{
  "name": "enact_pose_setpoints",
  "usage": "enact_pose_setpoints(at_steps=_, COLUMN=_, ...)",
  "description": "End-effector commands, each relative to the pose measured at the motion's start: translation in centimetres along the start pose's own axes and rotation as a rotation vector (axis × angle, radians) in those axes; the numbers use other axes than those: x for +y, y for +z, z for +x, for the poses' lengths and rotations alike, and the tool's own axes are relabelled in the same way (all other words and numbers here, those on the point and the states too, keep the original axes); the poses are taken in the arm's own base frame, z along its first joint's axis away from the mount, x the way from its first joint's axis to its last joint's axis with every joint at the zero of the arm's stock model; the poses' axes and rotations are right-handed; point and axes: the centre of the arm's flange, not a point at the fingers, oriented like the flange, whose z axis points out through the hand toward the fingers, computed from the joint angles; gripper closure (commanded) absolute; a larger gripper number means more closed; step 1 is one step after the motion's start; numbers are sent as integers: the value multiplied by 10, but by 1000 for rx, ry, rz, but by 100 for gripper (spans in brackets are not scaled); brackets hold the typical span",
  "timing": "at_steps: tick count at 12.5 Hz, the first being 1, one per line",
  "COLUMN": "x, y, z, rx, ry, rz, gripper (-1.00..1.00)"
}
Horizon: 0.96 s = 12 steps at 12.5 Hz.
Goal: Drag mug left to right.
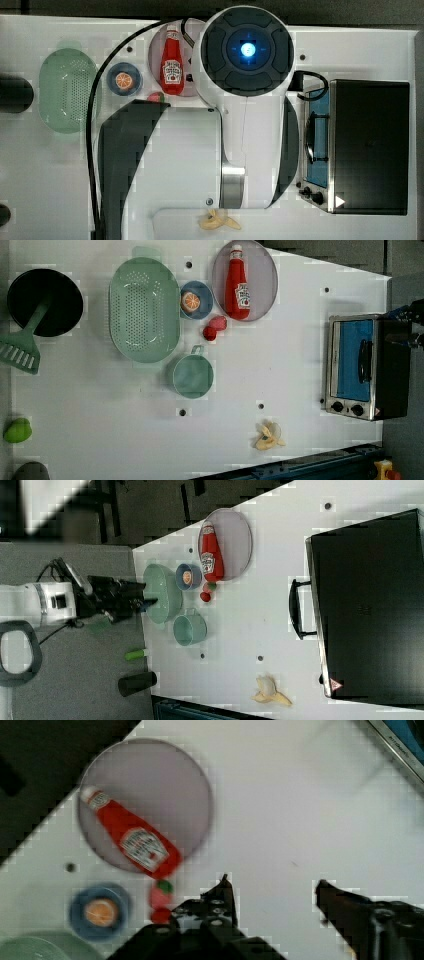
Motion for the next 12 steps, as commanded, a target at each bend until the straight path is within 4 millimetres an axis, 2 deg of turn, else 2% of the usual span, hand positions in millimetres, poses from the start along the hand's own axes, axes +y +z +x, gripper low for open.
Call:
enact_pose_setpoints(at_steps=1, x=103, y=-40, z=-71, rx=-57, ry=138, rz=-74, gripper=-58)
enact_pose_setpoints(at_steps=3, x=95, y=-33, z=-76, rx=-55, ry=119, rz=-79, gripper=-99)
enact_pose_setpoints(at_steps=5, x=73, y=-16, z=-91, rx=-49, ry=67, rz=-93, gripper=-100)
enact_pose_setpoints(at_steps=7, x=43, y=9, z=-115, rx=-32, ry=-10, rz=-105, gripper=-100)
enact_pose_setpoints(at_steps=10, x=-4, y=56, z=-159, rx=-10, ry=-141, rz=-121, gripper=-100)
enact_pose_setpoints(at_steps=12, x=-27, y=91, z=-188, rx=-11, ry=-222, rz=-140, gripper=-100)
